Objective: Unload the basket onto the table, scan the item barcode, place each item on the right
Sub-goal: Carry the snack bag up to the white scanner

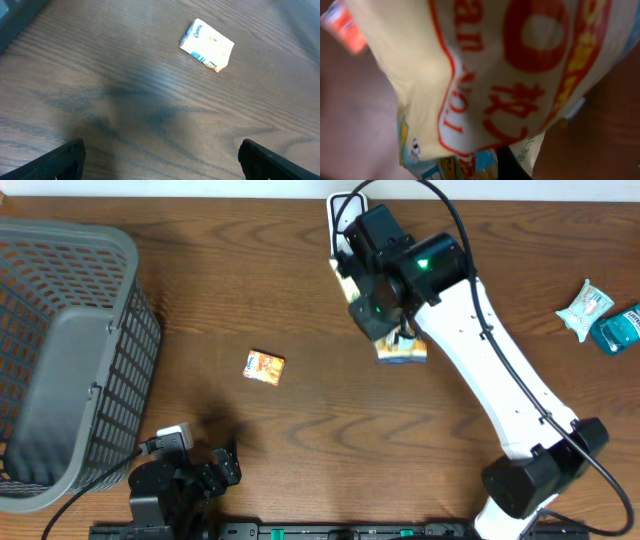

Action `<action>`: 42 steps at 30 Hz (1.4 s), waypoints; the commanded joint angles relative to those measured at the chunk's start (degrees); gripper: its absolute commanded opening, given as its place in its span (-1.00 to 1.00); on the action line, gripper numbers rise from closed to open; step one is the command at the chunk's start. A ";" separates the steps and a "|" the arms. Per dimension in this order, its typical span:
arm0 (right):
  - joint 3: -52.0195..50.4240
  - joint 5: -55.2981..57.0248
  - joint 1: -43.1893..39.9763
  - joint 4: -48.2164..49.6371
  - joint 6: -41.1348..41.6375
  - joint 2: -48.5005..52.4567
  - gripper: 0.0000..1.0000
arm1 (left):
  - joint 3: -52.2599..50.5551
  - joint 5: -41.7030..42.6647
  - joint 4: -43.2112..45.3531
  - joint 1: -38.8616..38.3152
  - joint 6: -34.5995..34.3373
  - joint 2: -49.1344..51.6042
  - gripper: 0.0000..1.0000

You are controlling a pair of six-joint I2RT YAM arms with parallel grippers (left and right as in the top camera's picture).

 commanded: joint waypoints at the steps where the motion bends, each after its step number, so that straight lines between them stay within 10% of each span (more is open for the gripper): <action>1: -0.31 6.99 -0.31 5.01 1.46 3.82 -0.98 | -0.28 0.72 -0.20 0.20 0.52 -0.04 0.96; 17: 5.77 11.37 -5.79 25.90 -1.51 20.22 -0.99 | -0.28 0.70 -0.20 0.20 0.52 -0.04 0.95; 28: 29.11 22.34 -6.93 26.86 -17.38 39.45 -0.98 | -0.26 0.72 -0.20 0.20 0.52 -0.04 0.96; 42: 30.40 35.98 -6.60 37.83 -28.15 44.83 -0.98 | -0.26 0.72 -0.20 0.20 0.52 -0.04 0.96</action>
